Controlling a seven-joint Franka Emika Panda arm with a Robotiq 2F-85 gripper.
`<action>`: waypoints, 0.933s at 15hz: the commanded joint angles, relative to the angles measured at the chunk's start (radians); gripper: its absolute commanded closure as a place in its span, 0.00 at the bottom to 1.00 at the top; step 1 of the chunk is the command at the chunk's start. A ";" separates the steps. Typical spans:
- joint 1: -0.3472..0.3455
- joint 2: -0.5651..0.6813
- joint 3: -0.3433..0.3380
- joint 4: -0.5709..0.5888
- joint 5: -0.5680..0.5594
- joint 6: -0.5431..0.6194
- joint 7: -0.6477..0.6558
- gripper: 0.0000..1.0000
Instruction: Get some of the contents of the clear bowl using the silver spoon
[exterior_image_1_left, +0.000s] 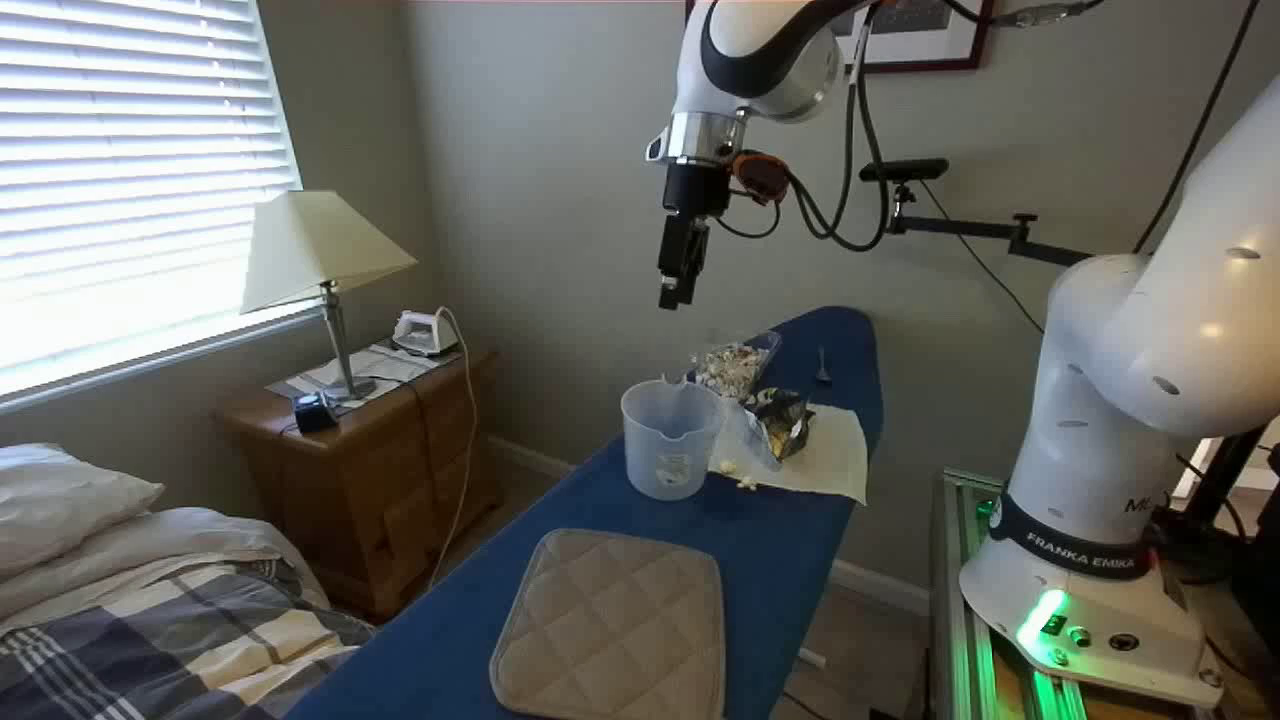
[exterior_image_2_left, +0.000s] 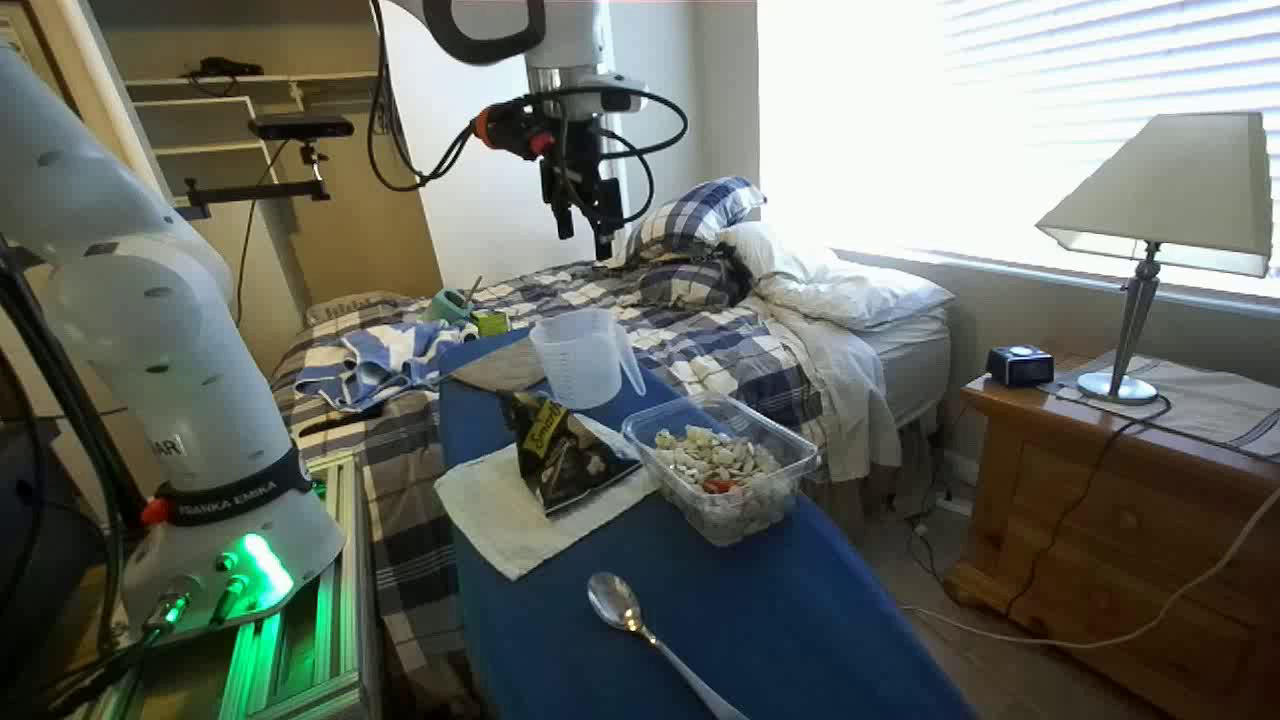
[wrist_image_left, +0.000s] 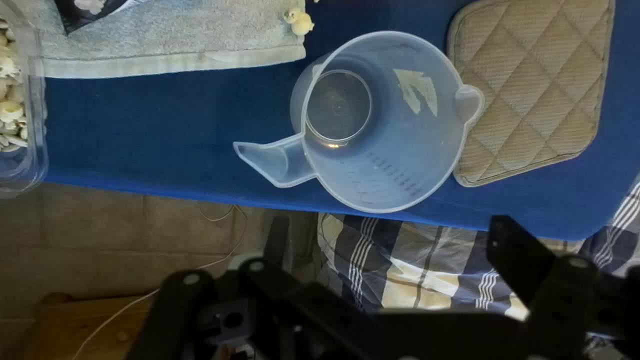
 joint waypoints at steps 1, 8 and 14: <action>-0.022 0.002 0.021 0.002 0.008 -0.004 -0.006 0.00; -0.045 0.001 0.021 0.005 -0.025 0.020 0.009 0.00; -0.215 -0.002 -0.005 0.053 -0.201 0.106 0.180 0.00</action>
